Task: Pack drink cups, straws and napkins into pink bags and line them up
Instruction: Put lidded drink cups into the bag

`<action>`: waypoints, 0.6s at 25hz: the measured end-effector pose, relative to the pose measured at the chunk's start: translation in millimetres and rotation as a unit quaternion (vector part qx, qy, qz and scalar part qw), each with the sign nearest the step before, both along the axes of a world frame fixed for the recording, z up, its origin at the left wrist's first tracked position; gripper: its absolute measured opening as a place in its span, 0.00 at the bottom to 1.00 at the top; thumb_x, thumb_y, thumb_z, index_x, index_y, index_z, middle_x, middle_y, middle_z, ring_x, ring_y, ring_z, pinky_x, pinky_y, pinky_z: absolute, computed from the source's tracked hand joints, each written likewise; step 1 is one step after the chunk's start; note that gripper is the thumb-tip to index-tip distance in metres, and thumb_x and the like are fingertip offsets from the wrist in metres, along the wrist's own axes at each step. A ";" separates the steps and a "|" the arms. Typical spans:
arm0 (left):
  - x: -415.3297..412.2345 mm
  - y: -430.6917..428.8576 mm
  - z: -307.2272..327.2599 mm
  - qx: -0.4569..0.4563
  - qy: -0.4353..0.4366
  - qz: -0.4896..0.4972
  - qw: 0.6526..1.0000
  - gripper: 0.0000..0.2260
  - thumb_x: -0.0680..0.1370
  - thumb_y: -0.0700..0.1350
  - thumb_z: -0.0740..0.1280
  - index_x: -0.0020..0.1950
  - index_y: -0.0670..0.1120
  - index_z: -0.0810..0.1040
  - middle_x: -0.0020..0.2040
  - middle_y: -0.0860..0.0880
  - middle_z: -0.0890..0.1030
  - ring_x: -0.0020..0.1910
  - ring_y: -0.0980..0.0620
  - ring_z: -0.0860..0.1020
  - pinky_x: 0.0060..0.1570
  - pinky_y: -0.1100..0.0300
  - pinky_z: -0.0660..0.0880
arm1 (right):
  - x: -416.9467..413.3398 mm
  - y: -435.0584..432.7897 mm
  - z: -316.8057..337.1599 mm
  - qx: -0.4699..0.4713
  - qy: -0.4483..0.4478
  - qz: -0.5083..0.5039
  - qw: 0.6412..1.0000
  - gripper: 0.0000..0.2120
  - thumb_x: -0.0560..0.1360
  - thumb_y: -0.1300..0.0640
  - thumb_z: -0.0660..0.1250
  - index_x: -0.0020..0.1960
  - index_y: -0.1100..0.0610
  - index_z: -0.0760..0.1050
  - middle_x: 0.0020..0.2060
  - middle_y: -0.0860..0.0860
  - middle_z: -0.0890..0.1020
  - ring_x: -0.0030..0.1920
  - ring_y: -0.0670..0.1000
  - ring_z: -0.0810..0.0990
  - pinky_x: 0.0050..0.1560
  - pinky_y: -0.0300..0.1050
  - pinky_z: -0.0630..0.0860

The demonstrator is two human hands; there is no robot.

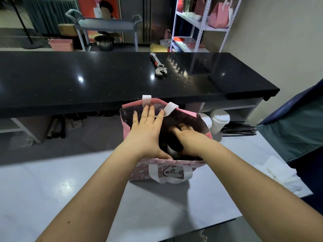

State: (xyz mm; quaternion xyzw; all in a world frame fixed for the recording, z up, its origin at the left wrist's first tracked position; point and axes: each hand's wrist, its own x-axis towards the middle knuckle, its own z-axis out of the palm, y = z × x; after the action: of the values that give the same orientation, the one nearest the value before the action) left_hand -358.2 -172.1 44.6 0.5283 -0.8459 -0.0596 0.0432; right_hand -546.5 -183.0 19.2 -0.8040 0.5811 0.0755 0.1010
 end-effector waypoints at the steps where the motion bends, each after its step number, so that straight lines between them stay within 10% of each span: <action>1: 1.1 0.1 0.7 -0.002 0.002 -0.002 1.000 0.65 0.56 0.74 0.70 0.78 0.48 0.36 0.78 0.42 0.36 0.75 0.45 0.30 0.73 0.39 0.34 | -1.0 0.3 0.2 0.000 -0.005 0.002 1.000 0.39 0.68 0.49 0.71 0.72 0.46 0.53 0.66 0.58 0.65 0.63 0.61 0.67 0.57 0.59 0.74; 6: 5.6 1.3 0.3 -0.009 -0.009 -0.002 1.000 0.65 0.55 0.76 0.68 0.77 0.49 0.34 0.77 0.41 0.34 0.73 0.45 0.27 0.73 0.39 0.35 | 3.5 7.2 -9.4 0.006 0.012 0.012 1.000 0.43 0.69 0.37 0.69 0.75 0.47 0.50 0.70 0.58 0.63 0.68 0.61 0.65 0.62 0.57 0.71; 10: 8.1 4.3 0.0 0.000 -0.013 -0.003 1.000 0.67 0.54 0.76 0.68 0.77 0.49 0.33 0.77 0.41 0.33 0.73 0.44 0.26 0.72 0.38 0.35 | 8.9 9.8 -30.3 0.041 0.094 0.046 0.994 0.38 0.78 0.33 0.49 0.77 0.47 0.34 0.77 0.52 0.36 0.77 0.54 0.41 0.76 0.54 0.46; 15: 10.1 9.9 0.0 -0.001 -0.005 -0.013 1.000 0.66 0.55 0.75 0.70 0.78 0.50 0.34 0.77 0.42 0.33 0.73 0.46 0.26 0.73 0.40 0.34 | 6.0 10.3 -48.1 0.063 0.083 0.024 0.994 0.36 0.79 0.34 0.44 0.76 0.49 0.30 0.76 0.49 0.32 0.75 0.50 0.32 0.75 0.51 0.36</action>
State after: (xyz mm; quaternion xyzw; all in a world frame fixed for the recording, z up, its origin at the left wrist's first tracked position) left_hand -348.1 -162.3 44.6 0.5176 -0.8528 -0.0570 0.0389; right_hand -540.4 -172.7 -28.9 -0.8011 0.5618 0.1804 0.1009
